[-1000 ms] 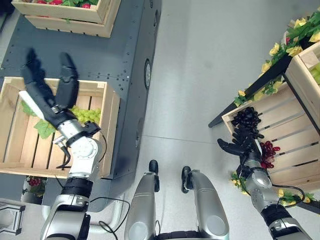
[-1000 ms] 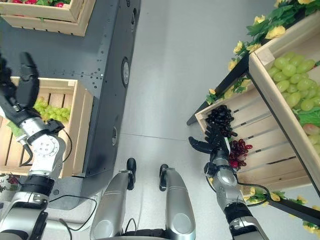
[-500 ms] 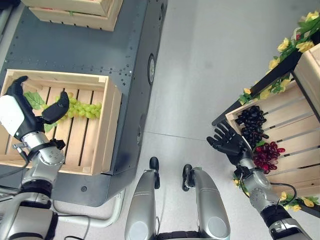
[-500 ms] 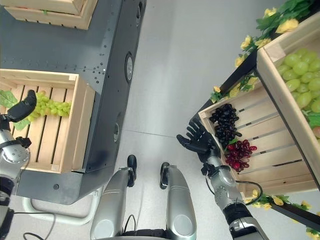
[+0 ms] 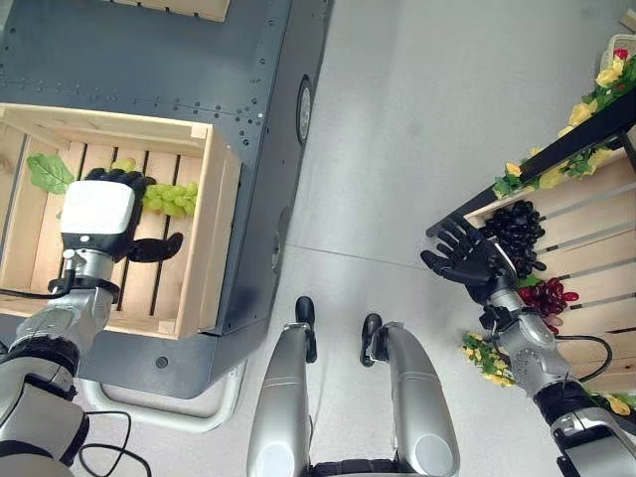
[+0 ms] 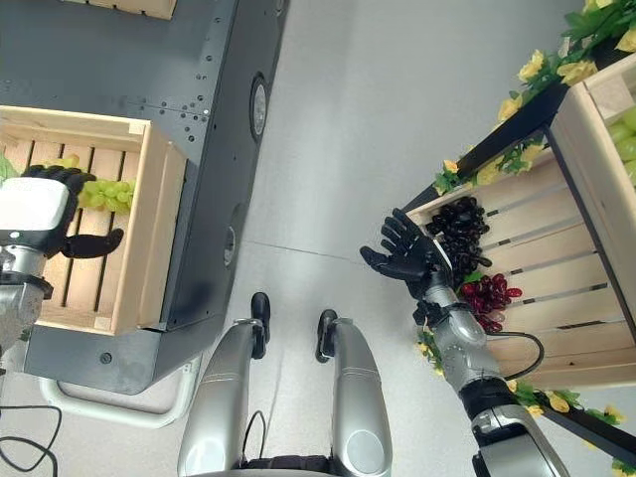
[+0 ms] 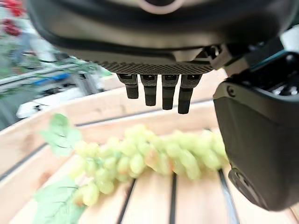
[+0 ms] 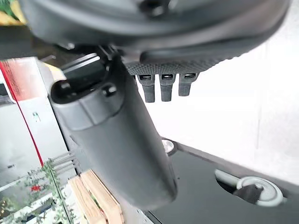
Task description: Pick up the fruits from the basket on one side to the basket on the other side
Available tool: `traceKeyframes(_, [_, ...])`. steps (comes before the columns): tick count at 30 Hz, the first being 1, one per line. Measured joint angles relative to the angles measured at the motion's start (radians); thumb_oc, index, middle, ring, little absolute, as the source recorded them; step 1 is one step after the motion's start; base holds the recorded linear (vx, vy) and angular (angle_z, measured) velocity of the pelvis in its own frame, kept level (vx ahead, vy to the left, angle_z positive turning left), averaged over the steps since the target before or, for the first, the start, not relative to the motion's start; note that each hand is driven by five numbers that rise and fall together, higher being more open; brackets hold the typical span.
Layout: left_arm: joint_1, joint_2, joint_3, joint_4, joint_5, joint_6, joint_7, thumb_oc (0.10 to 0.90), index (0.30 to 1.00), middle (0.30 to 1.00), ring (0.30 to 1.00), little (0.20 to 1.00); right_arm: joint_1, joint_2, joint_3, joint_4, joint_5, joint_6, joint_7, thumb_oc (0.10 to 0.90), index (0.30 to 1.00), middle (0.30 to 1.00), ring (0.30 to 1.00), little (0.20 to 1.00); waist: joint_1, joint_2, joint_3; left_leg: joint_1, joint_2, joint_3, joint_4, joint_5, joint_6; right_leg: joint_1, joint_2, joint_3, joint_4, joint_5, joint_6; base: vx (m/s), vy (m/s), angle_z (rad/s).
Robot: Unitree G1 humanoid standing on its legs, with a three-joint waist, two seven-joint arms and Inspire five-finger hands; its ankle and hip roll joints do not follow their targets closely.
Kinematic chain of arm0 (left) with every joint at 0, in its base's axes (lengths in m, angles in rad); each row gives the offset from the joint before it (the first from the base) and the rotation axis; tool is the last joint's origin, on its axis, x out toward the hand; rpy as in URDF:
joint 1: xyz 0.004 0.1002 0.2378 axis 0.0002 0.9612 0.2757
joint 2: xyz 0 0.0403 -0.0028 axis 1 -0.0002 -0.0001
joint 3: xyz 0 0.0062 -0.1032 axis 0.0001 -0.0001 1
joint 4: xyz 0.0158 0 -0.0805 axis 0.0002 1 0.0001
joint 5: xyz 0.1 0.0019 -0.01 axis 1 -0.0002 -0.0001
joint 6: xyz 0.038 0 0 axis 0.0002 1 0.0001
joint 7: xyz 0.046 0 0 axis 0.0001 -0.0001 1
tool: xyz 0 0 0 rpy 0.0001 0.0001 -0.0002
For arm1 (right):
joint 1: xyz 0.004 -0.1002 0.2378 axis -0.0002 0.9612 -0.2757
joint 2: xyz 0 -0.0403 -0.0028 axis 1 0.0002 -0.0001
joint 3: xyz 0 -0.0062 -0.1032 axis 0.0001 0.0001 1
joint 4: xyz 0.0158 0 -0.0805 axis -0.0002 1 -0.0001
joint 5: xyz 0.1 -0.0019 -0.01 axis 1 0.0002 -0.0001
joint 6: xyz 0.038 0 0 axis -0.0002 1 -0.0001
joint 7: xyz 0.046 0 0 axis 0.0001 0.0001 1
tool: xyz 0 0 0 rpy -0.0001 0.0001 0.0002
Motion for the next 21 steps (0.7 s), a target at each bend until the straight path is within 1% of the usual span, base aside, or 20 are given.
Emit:
traceKeyframes(3, [-0.052,0.012,-0.078,0.010,0.028,0.011,-0.013,0.800,0.900,0.900,0.900,0.900,0.004,-0.002,0.011,0.003,0.021,0.000,0.023,0.800,0.900,0.900,0.900,0.900,0.001,0.000,0.000,-0.020,0.002,-0.001,0.003,0.004,-0.001,-0.017,-0.002,-0.008,0.004,-0.001,-0.001,-0.03,0.023,0.07])
traceKeyframes(4, [-0.062,0.012,-0.080,0.009,0.041,0.017,-0.019,0.800,0.900,0.900,0.900,0.900,0.003,-0.002,0.019,0.004,0.035,0.000,0.029,0.800,0.900,0.900,0.900,0.900,0.001,0.000,0.000,-0.029,0.002,-0.002,0.006,0.006,0.003,-0.024,-0.004,-0.010,0.007,-0.001,-0.002,-0.04,0.032,0.09])
traceKeyframes(5, [-0.084,0.013,-0.108,0.012,0.055,0.029,-0.021,0.800,0.900,0.900,0.900,0.900,0.005,-0.002,0.024,0.004,0.038,0.000,0.036,0.800,0.900,0.900,0.900,0.900,0.002,0.000,0.000,-0.036,0.002,-0.002,0.005,0.008,0.004,-0.030,-0.005,-0.013,0.007,-0.001,-0.002,-0.04,0.033,0.08])
traceKeyframes(9, [-0.135,0.014,-0.158,0.013,0.103,0.068,-0.029,0.800,0.900,0.900,0.900,0.900,-0.005,-0.003,0.030,0.009,0.043,0.000,0.039,0.800,0.900,0.900,0.900,0.900,0.005,0.000,0.000,-0.055,0.001,-0.001,0.006,0.010,0.006,-0.047,-0.008,-0.016,0.008,-0.001,-0.002,-0.02,0.019,0.03])
traceKeyframes(10, [-0.155,0.014,-0.187,0.016,0.105,0.090,-0.031,0.800,0.900,0.900,0.900,0.900,-0.011,-0.003,0.030,0.019,0.048,0.000,0.040,0.800,0.900,0.900,0.900,0.900,0.005,0.000,0.000,-0.058,0.001,-0.001,0.007,0.010,0.006,-0.049,-0.008,-0.016,0.008,-0.001,-0.002,0.00,0.000,0.00])
traceKeyframes(11, [-0.165,0.014,-0.198,0.018,0.105,0.099,-0.032,0.800,0.900,0.900,0.900,0.900,-0.014,-0.003,0.031,0.022,0.062,0.000,0.040,0.800,0.900,0.900,0.900,0.900,0.005,0.000,0.000,-0.059,0.001,-0.002,0.007,0.010,0.006,-0.050,-0.008,-0.017,0.007,-0.001,-0.002,-0.03,0.024,0.02])
traceKeyframes(14, [-0.205,0.014,-0.217,0.019,0.105,0.168,-0.044,0.800,0.900,0.900,0.900,0.900,-0.018,-0.012,0.032,0.035,0.080,0.000,0.042,0.800,0.900,0.900,0.900,0.900,0.005,0.000,0.000,-0.068,0.002,-0.002,0.005,0.011,0.006,-0.056,-0.009,-0.021,0.006,-0.001,-0.002,-0.02,0.010,0.02])
traceKeyframes(18, [-0.220,0.013,-0.217,0.022,0.102,0.234,-0.047,0.800,0.900,0.900,0.900,0.900,-0.012,-0.021,0.032,0.035,0.106,0.000,0.045,0.800,0.900,0.900,0.900,0.900,0.003,-0.001,0.000,-0.081,0.002,-0.003,0.006,0.011,0.006,-0.069,-0.010,-0.023,0.006,-0.001,-0.002,0.00,0.000,0.00])
traceKeyframes(21, [-0.232,0.013,-0.217,0.025,0.103,0.256,-0.049,0.800,0.900,0.900,0.900,0.900,-0.007,-0.024,0.032,0.035,0.111,0.000,0.047,0.800,0.900,0.900,0.900,0.900,0.003,-0.001,-0.001,-0.095,0.002,-0.004,0.010,0.011,0.007,-0.078,-0.010,-0.026,0.005,-0.001,-0.002,0.00,0.002,0.01])
